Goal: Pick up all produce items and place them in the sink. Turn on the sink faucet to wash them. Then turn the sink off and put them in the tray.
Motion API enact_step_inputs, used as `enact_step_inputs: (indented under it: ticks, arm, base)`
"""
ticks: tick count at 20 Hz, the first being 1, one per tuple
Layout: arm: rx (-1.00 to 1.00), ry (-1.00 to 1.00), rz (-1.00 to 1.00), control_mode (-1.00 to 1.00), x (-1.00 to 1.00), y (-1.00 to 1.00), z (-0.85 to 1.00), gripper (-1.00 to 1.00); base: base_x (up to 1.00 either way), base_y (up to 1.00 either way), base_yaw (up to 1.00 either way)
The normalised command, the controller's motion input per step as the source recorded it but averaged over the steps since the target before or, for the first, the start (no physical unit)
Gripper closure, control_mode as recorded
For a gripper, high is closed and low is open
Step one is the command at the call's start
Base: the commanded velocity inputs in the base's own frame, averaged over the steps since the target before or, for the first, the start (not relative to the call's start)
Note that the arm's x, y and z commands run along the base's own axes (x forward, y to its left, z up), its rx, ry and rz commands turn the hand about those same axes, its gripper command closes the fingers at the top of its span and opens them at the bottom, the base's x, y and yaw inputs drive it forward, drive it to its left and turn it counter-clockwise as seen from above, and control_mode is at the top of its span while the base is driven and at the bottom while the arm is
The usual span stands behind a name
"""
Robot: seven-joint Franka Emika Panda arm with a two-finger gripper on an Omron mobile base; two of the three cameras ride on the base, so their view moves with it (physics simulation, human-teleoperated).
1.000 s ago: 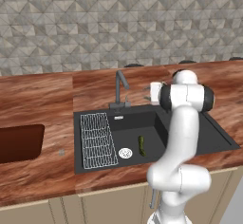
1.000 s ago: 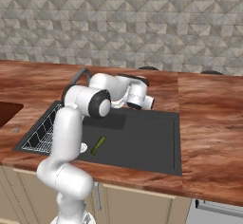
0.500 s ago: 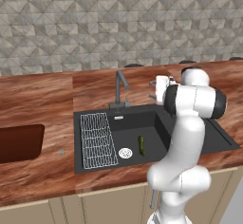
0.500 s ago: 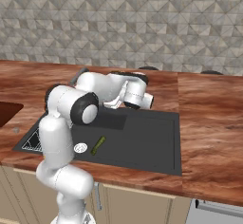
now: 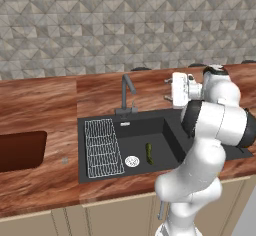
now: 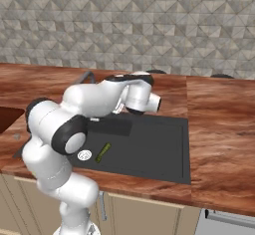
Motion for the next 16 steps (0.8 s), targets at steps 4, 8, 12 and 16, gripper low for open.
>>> enact_step_inputs:
  ticks: [4, 8, 12, 16]
  arm:
    - [-0.05, 0.0, -0.06, -1.0, -0.73, 0.0, 0.45, -1.0]
    - [-0.04, 0.07, -0.15, -1.0, -0.69, 0.0, 0.41, -1.0]
    - [-0.02, 0.16, -0.22, -1.0, -0.54, 0.0, 0.39, -1.0]
    - [0.0, 0.24, -0.28, -1.0, -0.41, 0.0, 0.28, -1.0]
  base:
    - [0.0, 0.0, 0.0]
    - [0.0, 0.0, 0.0]
    - [0.0, 0.0, 0.0]
    - [0.0, 0.0, 0.0]
